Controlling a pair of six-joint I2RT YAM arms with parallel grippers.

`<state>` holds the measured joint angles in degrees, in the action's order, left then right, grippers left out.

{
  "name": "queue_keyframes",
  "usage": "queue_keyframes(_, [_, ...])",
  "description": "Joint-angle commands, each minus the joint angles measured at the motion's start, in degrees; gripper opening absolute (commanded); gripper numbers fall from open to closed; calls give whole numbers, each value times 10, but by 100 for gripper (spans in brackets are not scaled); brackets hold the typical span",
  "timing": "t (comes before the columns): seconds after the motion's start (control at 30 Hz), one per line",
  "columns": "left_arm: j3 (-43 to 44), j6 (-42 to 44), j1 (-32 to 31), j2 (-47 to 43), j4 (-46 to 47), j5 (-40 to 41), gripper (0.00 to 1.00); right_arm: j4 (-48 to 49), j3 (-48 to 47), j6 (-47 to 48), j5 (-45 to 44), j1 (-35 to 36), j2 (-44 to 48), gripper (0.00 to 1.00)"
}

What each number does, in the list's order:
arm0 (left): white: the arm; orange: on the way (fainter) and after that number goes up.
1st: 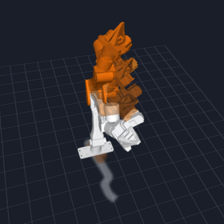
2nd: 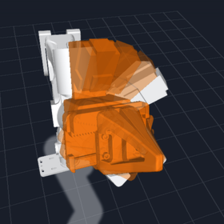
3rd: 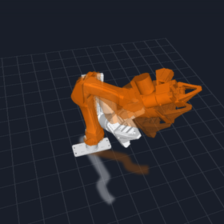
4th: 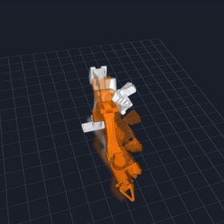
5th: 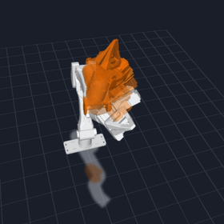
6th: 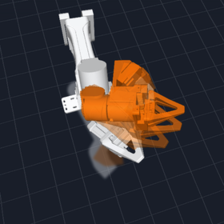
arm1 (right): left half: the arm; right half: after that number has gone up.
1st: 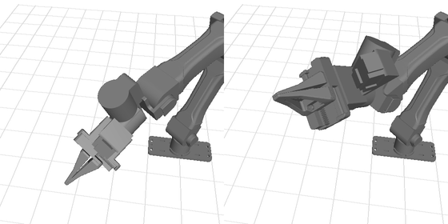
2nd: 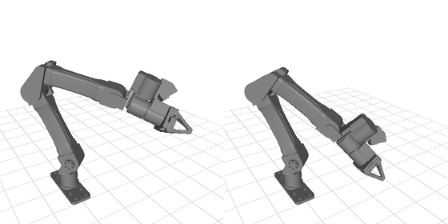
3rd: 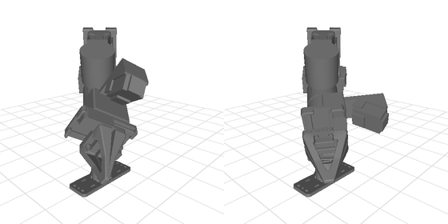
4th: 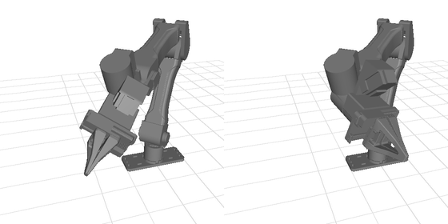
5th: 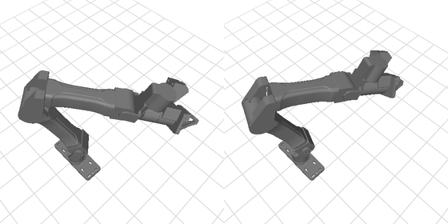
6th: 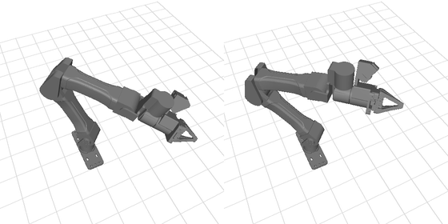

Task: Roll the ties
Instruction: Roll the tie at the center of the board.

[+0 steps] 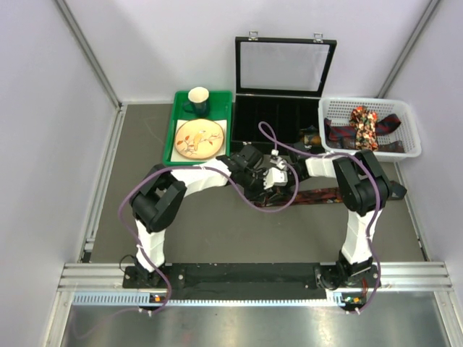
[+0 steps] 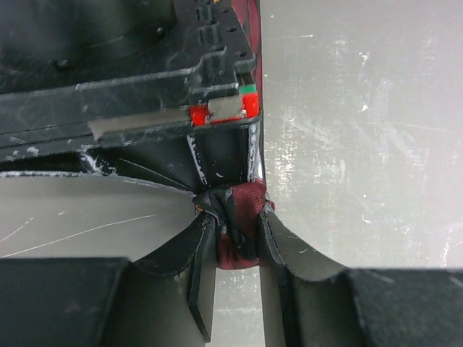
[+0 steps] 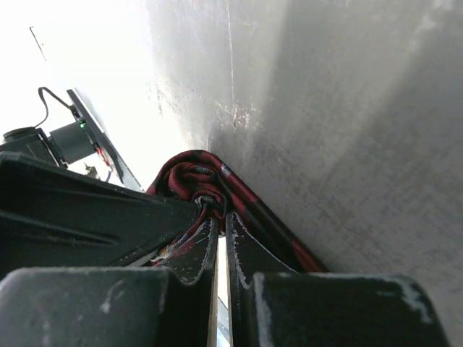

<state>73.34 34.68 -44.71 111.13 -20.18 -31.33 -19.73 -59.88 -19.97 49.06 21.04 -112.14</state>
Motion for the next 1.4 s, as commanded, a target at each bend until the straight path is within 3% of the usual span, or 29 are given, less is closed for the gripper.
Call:
queue_keyframes(0.0, [13, 38, -35, 90, -73, 122, 22, 33, 4, 20, -36, -2, 17, 2])
queue_keyframes(0.3, [68, 70, -36, 130, -168, 168, 22, 35, 13, 20, 8, -23, 34, 10])
queue_keyframes(0.67, [68, 89, -36, 138, -187, 172, 21, 5, 27, 33, 59, -42, 93, 20])
queue_keyframes(0.9, [74, 89, -36, 143, -192, 173, 22, 50, 50, -3, 84, -44, 93, 29])
queue_keyframes(1.37, [78, 84, -36, 139, -191, 159, 22, 101, 42, -44, 84, -42, 8, 28])
